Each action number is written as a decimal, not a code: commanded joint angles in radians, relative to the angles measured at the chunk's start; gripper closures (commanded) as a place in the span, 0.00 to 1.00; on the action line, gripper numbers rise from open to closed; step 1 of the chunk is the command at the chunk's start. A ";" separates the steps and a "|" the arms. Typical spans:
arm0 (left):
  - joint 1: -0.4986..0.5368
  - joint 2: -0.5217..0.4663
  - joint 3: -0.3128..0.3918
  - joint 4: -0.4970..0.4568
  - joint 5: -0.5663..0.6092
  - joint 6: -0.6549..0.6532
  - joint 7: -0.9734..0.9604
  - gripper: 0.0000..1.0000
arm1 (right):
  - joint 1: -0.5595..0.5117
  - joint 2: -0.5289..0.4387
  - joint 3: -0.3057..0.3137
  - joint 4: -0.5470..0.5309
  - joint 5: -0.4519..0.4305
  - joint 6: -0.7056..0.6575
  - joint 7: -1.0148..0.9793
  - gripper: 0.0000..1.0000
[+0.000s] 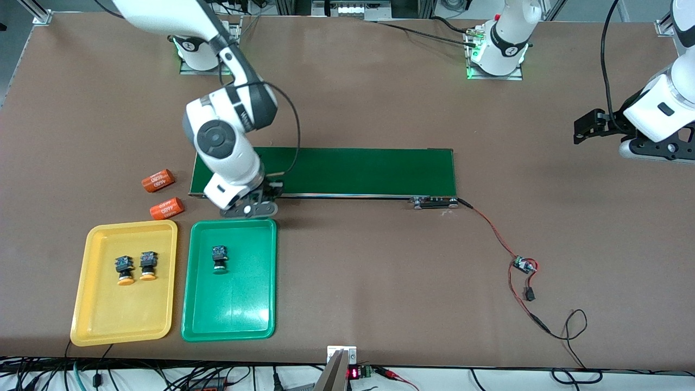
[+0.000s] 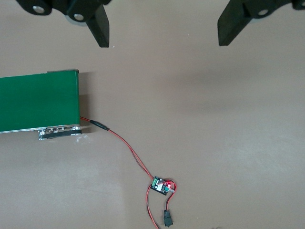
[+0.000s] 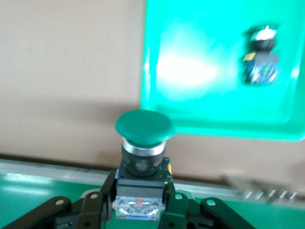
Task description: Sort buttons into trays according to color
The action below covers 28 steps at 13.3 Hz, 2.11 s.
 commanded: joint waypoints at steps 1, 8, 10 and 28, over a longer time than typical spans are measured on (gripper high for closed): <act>0.005 -0.020 -0.006 -0.015 0.021 -0.002 0.007 0.00 | -0.044 0.112 -0.012 0.145 -0.008 0.000 -0.096 0.90; 0.005 -0.019 -0.006 -0.015 0.021 0.004 0.007 0.00 | -0.085 0.319 -0.014 0.327 -0.008 0.144 -0.148 0.90; 0.005 -0.019 -0.006 -0.013 0.023 0.005 0.007 0.00 | -0.095 0.361 -0.014 0.334 -0.013 0.201 -0.187 0.90; 0.003 0.014 -0.009 0.039 0.024 -0.001 0.009 0.00 | -0.214 -0.077 -0.058 0.342 0.028 -0.362 -0.165 0.00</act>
